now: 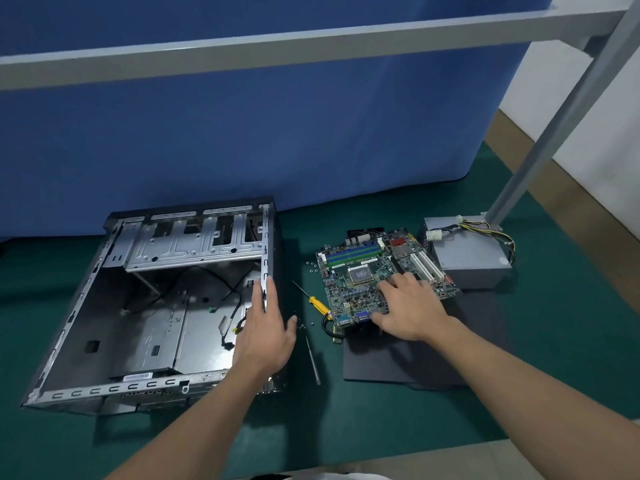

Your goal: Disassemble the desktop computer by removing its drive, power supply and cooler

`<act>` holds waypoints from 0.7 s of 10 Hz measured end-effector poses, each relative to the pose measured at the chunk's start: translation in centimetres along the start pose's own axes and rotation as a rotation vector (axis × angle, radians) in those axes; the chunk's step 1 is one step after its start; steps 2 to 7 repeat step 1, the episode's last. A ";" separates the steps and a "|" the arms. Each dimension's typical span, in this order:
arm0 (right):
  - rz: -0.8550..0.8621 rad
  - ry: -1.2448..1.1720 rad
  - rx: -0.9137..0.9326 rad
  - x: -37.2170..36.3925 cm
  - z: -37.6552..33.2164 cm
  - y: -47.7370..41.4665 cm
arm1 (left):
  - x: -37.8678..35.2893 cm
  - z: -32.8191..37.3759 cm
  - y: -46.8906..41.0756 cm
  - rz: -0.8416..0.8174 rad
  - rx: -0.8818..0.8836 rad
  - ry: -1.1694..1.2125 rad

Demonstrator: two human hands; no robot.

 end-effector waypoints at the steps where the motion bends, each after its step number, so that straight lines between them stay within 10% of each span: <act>1: 0.108 -0.207 -0.058 2.6 -0.1 0.2 | -0.1 0.1 0.0 -0.008 -0.007 -0.026; 7: 0.108 -0.207 -0.058 2.6 -0.1 0.2 | -0.1 0.1 0.0 -0.008 -0.007 -0.026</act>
Point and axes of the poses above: each hand's wrist, its own y-axis away from the middle knuckle, its own x-axis out of the back of the hand, z = x × y, the point moved 9 cm from there along -y, towards the middle knuckle, and after that the axes turned 13 degrees about y, right-handed, at the moved point
